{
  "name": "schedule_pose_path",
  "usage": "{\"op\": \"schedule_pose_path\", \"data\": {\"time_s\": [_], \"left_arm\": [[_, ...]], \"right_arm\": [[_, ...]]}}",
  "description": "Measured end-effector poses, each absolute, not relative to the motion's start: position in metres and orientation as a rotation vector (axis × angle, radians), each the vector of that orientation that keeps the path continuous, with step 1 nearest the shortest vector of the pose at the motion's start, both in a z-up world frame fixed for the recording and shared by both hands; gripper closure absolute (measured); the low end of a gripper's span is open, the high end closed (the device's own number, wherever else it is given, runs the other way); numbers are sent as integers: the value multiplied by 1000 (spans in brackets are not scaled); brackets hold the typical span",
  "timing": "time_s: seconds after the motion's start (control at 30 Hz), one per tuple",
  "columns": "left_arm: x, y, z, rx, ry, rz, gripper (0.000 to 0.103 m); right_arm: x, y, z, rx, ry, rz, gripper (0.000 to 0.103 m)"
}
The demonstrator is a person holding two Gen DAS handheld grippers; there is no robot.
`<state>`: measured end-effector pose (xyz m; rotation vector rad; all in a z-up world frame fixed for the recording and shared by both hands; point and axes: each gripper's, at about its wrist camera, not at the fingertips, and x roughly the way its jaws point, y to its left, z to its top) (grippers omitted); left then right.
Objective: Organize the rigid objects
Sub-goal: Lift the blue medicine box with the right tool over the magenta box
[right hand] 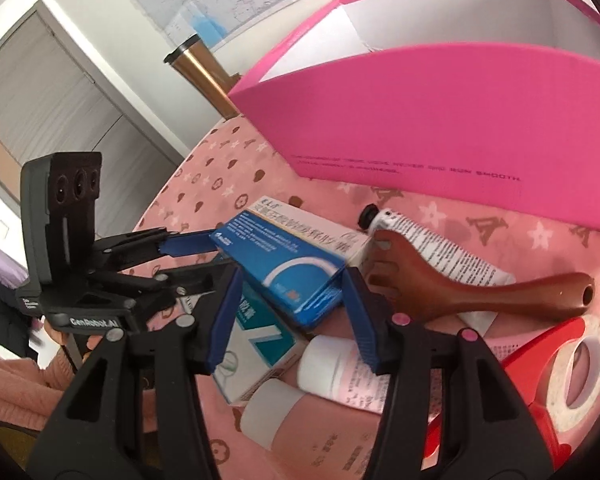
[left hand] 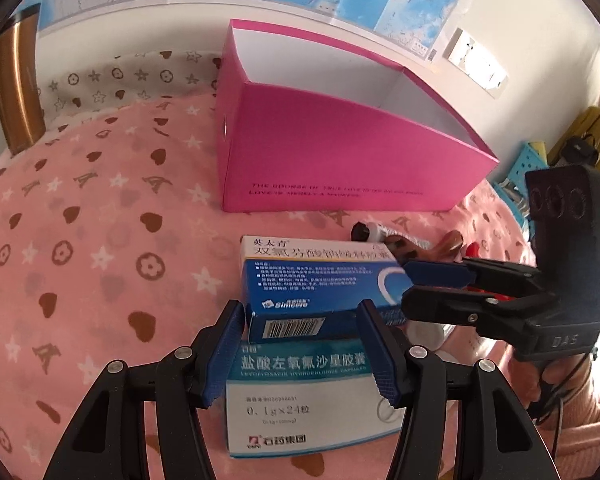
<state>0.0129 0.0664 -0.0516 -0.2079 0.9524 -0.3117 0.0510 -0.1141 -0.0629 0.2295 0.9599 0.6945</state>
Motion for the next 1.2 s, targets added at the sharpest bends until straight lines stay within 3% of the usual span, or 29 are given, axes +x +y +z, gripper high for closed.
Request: {"op": "schedule_pose_path", "data": {"time_s": [0.13, 0.57, 1.2], "left_arm": [[20, 67, -53, -197, 958, -308, 50], [24, 68, -57, -181, 986, -291, 51], [13, 36, 34, -94, 768, -358, 51]], "right_arm": [[57, -111, -67, 244, 980, 670, 54], [58, -105, -67, 211, 989, 650, 55], [41, -133, 24, 125, 769, 637, 55]]}}
